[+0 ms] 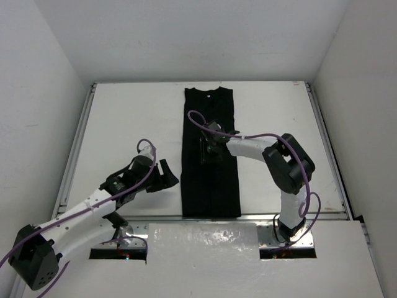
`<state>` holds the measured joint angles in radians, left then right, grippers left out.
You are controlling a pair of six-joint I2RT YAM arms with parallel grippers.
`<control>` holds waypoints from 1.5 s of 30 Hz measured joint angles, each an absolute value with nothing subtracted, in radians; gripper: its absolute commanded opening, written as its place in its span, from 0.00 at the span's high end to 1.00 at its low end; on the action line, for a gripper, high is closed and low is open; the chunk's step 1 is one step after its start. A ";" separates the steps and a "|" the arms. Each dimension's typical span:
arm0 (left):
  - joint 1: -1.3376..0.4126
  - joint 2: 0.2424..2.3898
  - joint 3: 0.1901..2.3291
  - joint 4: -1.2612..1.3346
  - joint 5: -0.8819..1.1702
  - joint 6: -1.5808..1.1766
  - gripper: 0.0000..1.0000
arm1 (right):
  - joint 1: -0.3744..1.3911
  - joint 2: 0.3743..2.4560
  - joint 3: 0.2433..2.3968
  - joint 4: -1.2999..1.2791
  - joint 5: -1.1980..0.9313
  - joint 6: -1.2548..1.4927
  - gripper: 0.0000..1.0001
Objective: Fold and stack the t-shirts
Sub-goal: Rotate the tshirt 90 degrees
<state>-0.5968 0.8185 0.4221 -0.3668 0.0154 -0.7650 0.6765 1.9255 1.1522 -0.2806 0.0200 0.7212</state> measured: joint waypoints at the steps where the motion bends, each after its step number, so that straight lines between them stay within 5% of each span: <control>1: -0.597 0.818 0.422 -0.366 0.017 -0.765 0.32 | 0.677 1.925 1.152 -0.281 0.023 0.720 0.60; 5: -0.597 0.824 0.422 -0.364 0.020 -0.764 0.32 | 0.677 1.925 1.152 -0.283 0.026 0.719 0.63; 20: -0.597 0.825 0.422 -0.363 0.024 -0.763 0.32 | 0.677 1.946 1.169 -0.289 0.030 0.714 0.95; 42: -0.597 0.825 0.422 -0.363 0.034 -0.760 0.32 | 0.677 1.909 1.179 -0.323 0.050 0.715 1.00; 45: -0.597 0.825 0.422 -0.363 0.036 -0.760 0.32 | 0.677 1.895 1.179 -0.330 0.052 0.715 0.95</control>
